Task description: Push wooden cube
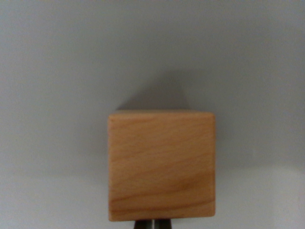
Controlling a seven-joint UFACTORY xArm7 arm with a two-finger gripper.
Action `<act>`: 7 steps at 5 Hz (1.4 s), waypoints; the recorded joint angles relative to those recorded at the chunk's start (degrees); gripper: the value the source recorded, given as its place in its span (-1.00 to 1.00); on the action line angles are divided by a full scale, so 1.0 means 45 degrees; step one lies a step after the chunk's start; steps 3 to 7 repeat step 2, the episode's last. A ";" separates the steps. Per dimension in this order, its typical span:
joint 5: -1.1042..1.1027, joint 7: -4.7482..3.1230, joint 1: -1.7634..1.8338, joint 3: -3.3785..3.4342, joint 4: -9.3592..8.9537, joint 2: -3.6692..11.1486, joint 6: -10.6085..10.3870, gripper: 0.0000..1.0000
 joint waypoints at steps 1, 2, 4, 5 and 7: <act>0.0039 0.0004 0.0016 0.0021 0.0139 0.0106 0.0036 1.00; 0.0039 0.0004 0.0016 0.0021 0.0139 0.0106 0.0036 1.00; 0.0039 0.0004 0.0016 0.0021 0.0139 0.0106 0.0036 1.00; 0.0039 0.0004 0.0016 0.0021 0.0139 0.0106 0.0036 1.00; 0.0039 0.0004 0.0016 0.0021 0.0139 0.0106 0.0036 1.00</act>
